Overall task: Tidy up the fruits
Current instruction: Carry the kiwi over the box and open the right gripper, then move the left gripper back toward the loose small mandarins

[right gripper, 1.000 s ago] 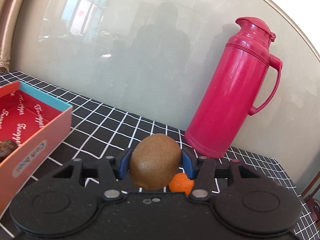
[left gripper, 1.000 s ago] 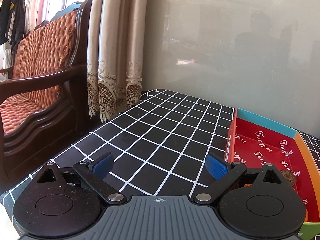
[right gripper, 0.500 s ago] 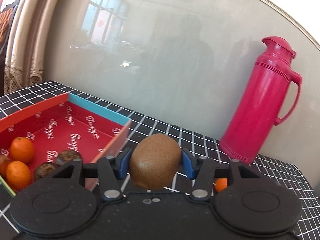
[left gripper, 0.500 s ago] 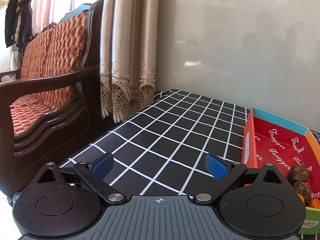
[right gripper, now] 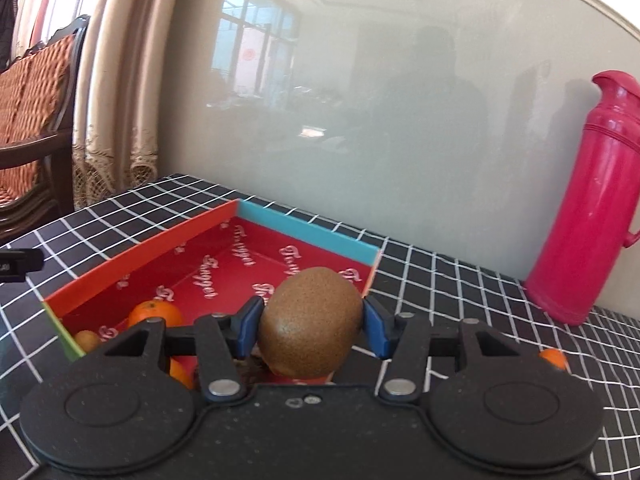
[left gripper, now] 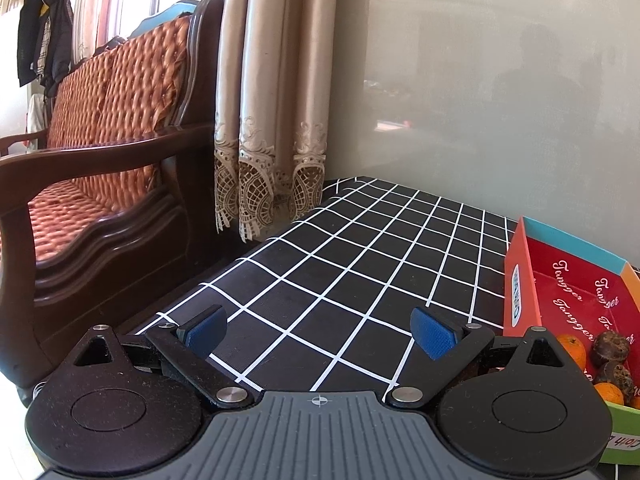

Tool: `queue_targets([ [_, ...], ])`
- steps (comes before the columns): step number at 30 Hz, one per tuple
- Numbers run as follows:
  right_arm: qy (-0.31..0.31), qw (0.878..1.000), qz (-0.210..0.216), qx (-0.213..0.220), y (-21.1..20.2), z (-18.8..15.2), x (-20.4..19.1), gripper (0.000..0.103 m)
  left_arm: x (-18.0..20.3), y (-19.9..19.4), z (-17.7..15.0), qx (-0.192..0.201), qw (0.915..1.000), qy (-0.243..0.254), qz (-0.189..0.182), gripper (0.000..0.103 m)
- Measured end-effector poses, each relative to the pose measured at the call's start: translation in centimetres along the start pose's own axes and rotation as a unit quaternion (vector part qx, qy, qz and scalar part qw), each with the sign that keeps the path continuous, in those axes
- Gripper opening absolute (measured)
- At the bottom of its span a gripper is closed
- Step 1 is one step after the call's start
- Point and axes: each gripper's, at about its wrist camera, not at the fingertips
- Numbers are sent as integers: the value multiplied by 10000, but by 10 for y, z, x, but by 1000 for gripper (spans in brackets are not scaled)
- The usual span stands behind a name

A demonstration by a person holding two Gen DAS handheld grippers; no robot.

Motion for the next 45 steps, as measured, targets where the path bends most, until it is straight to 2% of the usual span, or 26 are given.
queue_targets([
  [7,-112,9993,240,-281,8,-6,-13,54,2,0,0,-19,10000,35,-12,98],
  [9,-198,9996,184,-121,4,-9,-15,67,4,0,0,-10,10000,35,-20,98],
  [10,-229,9997,56,-45,1,-8,-17,79,4,-1,0,-3,10000,23,-25,98],
  [11,-249,9996,-77,114,-4,-7,-16,81,4,-2,0,12,10000,3,-31,98],
  [14,-222,9991,-163,327,-11,-4,-9,81,7,-5,1,69,9999,-17,-90,98],
  [20,-106,9988,-366,309,-13,-8,12,80,19,-12,1,168,9996,11,-236,98],
  [25,198,9966,-695,397,-20,-14,40,81,33,-18,1,218,9991,66,-366,98],
  [34,839,9903,-1105,63,-26,-35,96,81,61,-35,-1,394,9960,43,-795,98],
  [45,1431,9772,-1568,-74,-42,-61,153,81,119,-57,-13,518,9889,599,-1257,98],
])
Point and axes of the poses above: each gripper's, at about its wrist camera, not at the fingertips, and y roughly the way its jaws point, x to its right, z to its top, and after that the axes turned 5 degrees about -y, right-handed
